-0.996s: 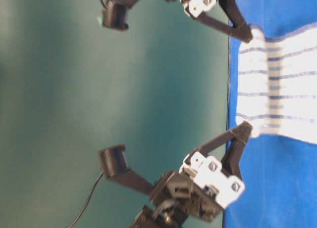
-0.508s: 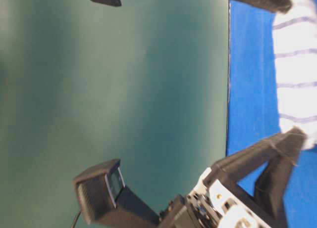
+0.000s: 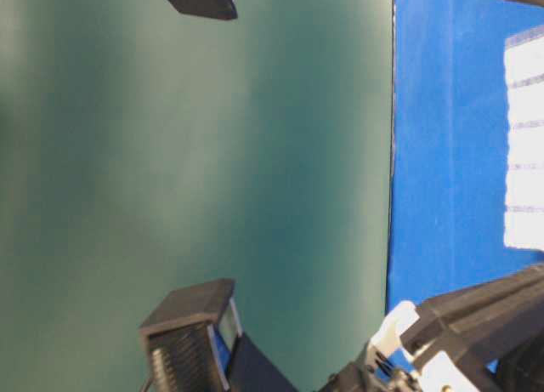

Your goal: Fold the blue towel.

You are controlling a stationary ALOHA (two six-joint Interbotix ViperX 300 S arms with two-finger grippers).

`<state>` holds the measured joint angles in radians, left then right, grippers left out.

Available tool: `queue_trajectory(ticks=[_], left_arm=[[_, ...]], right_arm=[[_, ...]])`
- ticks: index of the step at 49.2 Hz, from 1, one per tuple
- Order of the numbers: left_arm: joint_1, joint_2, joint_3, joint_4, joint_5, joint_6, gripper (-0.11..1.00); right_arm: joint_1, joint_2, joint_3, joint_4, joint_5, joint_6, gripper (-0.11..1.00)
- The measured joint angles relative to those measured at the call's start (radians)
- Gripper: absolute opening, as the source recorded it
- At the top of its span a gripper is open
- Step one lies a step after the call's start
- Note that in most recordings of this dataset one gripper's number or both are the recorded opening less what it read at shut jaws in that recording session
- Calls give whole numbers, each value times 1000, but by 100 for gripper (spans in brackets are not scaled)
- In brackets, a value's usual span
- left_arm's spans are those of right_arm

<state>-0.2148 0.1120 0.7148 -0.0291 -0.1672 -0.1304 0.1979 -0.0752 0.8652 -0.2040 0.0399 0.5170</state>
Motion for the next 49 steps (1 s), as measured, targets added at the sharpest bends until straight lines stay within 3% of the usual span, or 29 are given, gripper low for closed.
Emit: queue_trajectory(ticks=[13, 18, 20, 27, 30, 40, 49], left_arm=[[-2, 12, -3, 0, 3, 2, 6], [-2, 12, -2, 0, 3, 3, 16], [-2, 14, -2, 2, 5, 8, 26], [3, 11, -2, 0, 18, 17, 60], [9, 3, -2, 0, 37, 17, 68], [37, -98, -2, 0, 152, 28, 67], [51, -236, 9, 2, 249, 77, 67]], right_arm=[[15, 28, -20, 6, 3, 0, 7], [18, 35, -28, 9, 14, 0, 8], [20, 37, -31, 11, 15, -3, 15], [23, 40, -44, 11, 20, -2, 57], [23, 38, -58, 11, 34, -3, 68], [23, -43, -106, 6, 149, -17, 63], [23, -184, -120, -46, 245, -17, 63]])
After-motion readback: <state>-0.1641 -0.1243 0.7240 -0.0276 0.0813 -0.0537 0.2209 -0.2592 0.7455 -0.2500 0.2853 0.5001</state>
